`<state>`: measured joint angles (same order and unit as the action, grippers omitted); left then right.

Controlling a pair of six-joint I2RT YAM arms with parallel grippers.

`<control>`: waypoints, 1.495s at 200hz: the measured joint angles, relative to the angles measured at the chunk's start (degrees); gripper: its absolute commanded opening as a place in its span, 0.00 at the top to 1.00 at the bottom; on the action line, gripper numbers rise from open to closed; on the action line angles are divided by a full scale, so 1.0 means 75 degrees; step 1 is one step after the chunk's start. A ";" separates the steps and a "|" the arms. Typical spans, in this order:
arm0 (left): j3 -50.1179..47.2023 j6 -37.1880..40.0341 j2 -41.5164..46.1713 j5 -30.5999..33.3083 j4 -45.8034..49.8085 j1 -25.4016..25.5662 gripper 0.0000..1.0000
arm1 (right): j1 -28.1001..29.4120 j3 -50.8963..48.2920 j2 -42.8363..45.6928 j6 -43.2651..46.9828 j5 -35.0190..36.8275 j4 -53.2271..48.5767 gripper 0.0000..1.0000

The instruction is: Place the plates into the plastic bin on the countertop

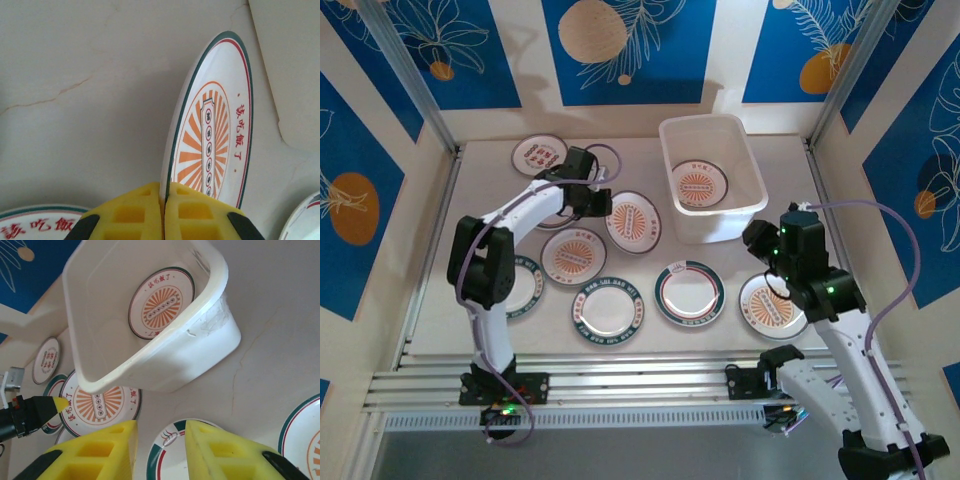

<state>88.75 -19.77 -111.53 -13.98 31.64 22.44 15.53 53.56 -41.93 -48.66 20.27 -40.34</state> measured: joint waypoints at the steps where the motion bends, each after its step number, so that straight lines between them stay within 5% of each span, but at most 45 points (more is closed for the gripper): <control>1: 0.0000 -0.0003 0.0003 0.0000 0.0009 -0.0003 0.97 | 0.0003 0.0000 0.0009 0.0000 -0.0003 0.0000 0.68; 84: -0.0289 -0.0530 0.1163 -0.0458 0.0428 -0.0516 0.99 | 0.0070 0.0216 0.0466 -0.0574 -0.1201 -0.0356 0.70; 132: -0.0286 -0.0804 0.1480 -0.1026 0.0583 -0.1116 1.00 | 0.0784 -0.0230 0.0283 -0.1005 -0.1737 -0.0204 0.68; 219: -0.0289 -0.1920 0.2538 -0.2043 0.0038 -0.1547 1.00 | 0.1075 0.1209 -0.2148 -0.0656 -0.2401 0.0364 0.56; 299: -0.0379 -0.3118 0.2707 -0.2742 -0.0933 -0.1282 1.00 | 0.0358 0.3042 -0.4328 -0.0323 -0.4065 0.1338 0.50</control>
<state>85.91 -43.16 -91.22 -34.54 24.64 12.82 18.22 76.38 -74.39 -51.09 -10.22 -30.30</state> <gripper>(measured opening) 0.065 0.493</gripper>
